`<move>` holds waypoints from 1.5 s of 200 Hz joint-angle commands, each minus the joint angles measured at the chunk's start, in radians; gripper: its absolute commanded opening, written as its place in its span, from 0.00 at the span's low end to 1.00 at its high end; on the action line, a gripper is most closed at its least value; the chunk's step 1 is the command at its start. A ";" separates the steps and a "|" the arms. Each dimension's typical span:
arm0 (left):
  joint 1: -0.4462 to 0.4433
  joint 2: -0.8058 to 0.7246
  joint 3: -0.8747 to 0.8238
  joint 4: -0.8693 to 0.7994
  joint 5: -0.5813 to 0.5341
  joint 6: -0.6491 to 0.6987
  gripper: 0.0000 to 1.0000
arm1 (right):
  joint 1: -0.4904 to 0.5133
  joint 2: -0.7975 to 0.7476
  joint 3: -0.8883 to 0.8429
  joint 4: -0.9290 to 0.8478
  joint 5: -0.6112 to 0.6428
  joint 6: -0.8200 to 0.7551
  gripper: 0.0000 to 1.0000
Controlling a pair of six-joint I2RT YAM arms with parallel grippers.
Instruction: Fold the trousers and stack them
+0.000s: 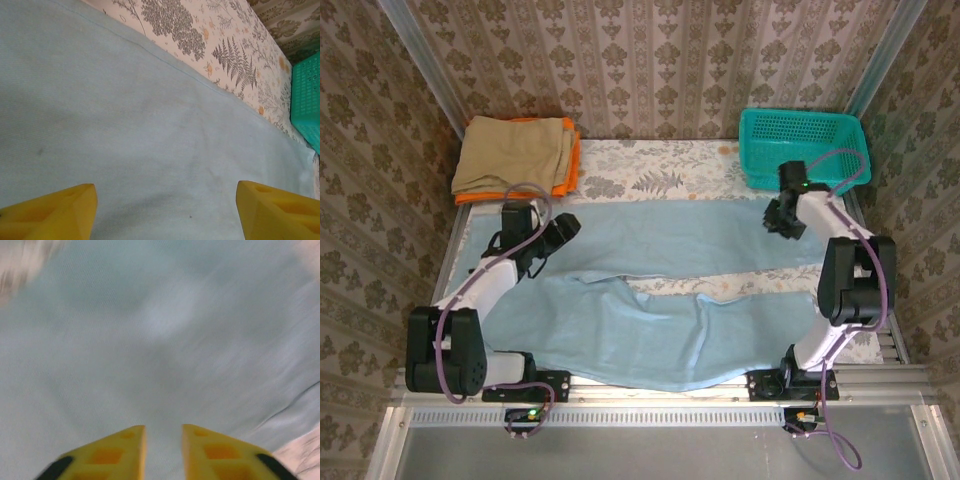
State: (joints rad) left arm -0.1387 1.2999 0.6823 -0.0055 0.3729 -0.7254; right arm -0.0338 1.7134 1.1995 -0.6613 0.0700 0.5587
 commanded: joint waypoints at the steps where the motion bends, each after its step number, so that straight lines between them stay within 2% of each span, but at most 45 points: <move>1: -0.026 -0.010 -0.024 -0.040 -0.026 -0.015 0.75 | 0.037 -0.009 -0.085 -0.047 -0.131 0.005 0.22; 15: -0.030 0.031 -0.025 -0.023 -0.023 -0.028 0.75 | 0.035 0.026 -0.084 -0.053 -0.143 -0.013 0.22; 93: 0.027 0.356 0.073 0.145 0.003 -0.118 0.72 | -0.046 0.277 0.206 -0.133 -0.130 -0.032 0.21; 147: 0.046 0.533 0.206 0.174 0.004 -0.163 0.70 | -0.089 0.411 0.358 -0.170 -0.108 -0.039 0.20; 166: 0.044 0.552 0.234 0.168 0.019 -0.162 0.69 | -0.110 0.453 0.395 -0.175 -0.118 -0.031 0.19; 186: 0.043 0.502 0.214 0.157 0.013 -0.149 0.71 | -0.118 0.468 0.439 -0.197 -0.125 -0.022 0.18; 206: 0.040 0.394 0.189 0.107 0.016 -0.119 0.75 | -0.104 0.402 0.436 -0.206 -0.130 -0.035 0.21; 219: 0.032 0.297 0.172 0.051 0.002 -0.087 0.79 | -0.092 0.310 0.399 -0.199 -0.124 -0.030 0.30; 238: 0.016 0.147 0.150 -0.056 -0.039 -0.030 0.83 | -0.063 0.128 0.270 -0.167 -0.098 -0.005 0.38; 257: -0.002 0.013 0.116 -0.150 -0.070 0.012 0.84 | -0.010 -0.047 0.094 -0.186 -0.060 0.013 0.38; 266: -0.020 -0.035 0.091 -0.183 -0.082 0.023 0.84 | 0.012 -0.132 -0.016 -0.183 -0.066 0.038 0.35; 272: -0.033 -0.061 0.068 -0.197 -0.082 0.023 0.83 | 0.021 -0.185 -0.095 -0.178 -0.089 0.059 0.29; 290: -0.090 -0.123 -0.009 -0.214 -0.071 -0.002 0.82 | 0.031 -0.313 -0.312 -0.166 -0.193 0.121 0.00; 300: -0.125 -0.150 -0.057 -0.201 -0.061 -0.033 0.82 | 0.036 -0.394 -0.408 -0.163 -0.242 0.149 0.00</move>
State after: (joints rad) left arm -0.1989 1.1816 0.7357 -0.0959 0.3149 -0.7517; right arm 0.0032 1.4006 1.0119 -0.7837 -0.0746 0.6075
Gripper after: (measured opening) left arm 0.824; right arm 0.051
